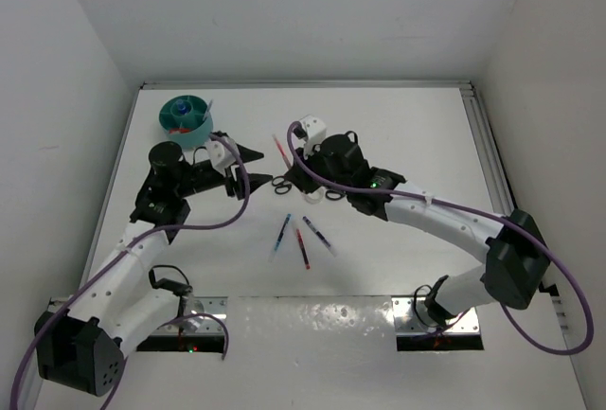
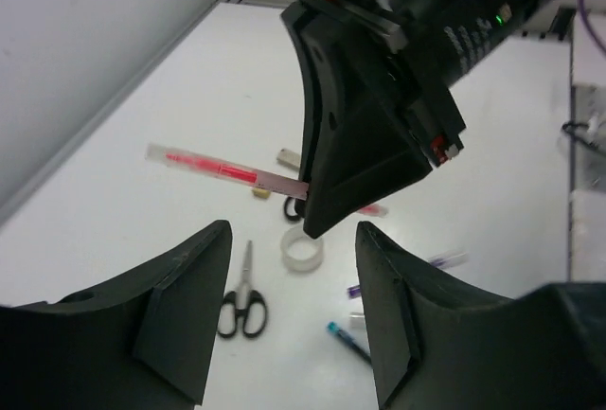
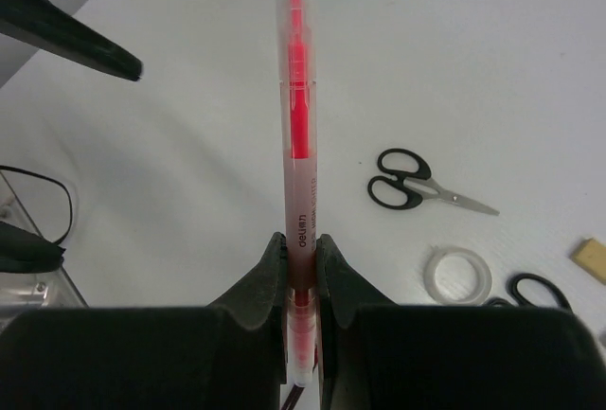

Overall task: Sort the stationery into containers
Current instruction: Place the pen in the storage box.

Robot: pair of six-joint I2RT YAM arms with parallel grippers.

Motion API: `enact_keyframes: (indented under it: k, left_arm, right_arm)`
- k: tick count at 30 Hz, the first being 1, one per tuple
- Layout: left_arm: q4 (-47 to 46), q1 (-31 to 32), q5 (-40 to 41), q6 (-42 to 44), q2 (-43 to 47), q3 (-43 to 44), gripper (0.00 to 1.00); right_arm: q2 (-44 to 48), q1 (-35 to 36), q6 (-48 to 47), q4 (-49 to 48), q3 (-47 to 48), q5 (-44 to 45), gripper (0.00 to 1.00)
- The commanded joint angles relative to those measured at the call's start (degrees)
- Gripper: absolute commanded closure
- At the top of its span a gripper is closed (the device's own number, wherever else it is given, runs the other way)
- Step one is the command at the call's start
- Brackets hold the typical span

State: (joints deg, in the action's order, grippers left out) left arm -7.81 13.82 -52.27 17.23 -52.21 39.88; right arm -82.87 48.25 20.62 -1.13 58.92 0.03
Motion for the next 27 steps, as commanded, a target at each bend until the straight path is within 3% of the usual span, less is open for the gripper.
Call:
enact_keyframes:
  k: [1,4,6,8,10,12,17,22,25,27]
  left_arm:
    - [-6.7,0.1,3.7,-18.2,-0.3,0.0,0.47]
    - [-4.5,0.9,6.6,-12.3,-0.4,1.1,0.47]
    - [-3.3,2.1,13.8,-9.2,-0.4,1.4,0.47]
    - [-4.5,-0.6,14.8,-15.3,-2.5,2.3,0.46]
    - [-6.6,-2.8,4.7,-20.1,-5.6,3.5,0.45]
    - [-9.0,-1.9,1.7,-25.3,-6.6,3.1,0.45]
    - [-13.2,-0.1,8.0,-30.7,-6.0,-1.4,0.44]
    - [-21.8,1.4,6.5,-37.0,-8.0,-1.7,0.45]
    - [-22.6,2.3,8.7,-37.4,-8.0,-2.1,0.54]
    - [-22.9,2.8,9.9,-37.8,-8.1,-2.4,0.68]
  right_arm:
    - [2.0,1.5,-2.6,-3.4,0.3,2.7,1.0]
    - [2.2,1.8,-3.1,-3.4,0.3,3.3,1.0]
    - [2.1,1.9,-2.8,-3.4,0.2,3.2,1.0]
    - [2.3,2.2,-2.6,-4.0,0.1,3.0,1.0]
    - [2.4,2.7,-3.0,-4.5,-0.3,3.2,1.0]
    - [2.5,3.0,-3.3,-4.9,-0.1,3.3,1.0]
    - [3.4,3.4,-3.6,-7.0,-0.8,2.3,1.0]
    - [3.5,3.9,-2.9,-10.5,-2.8,1.1,1.0]
    - [3.2,3.8,-3.0,-11.1,-2.7,0.3,1.0]
    - [3.2,3.8,-3.1,-11.8,-2.7,-1.1,1.0]
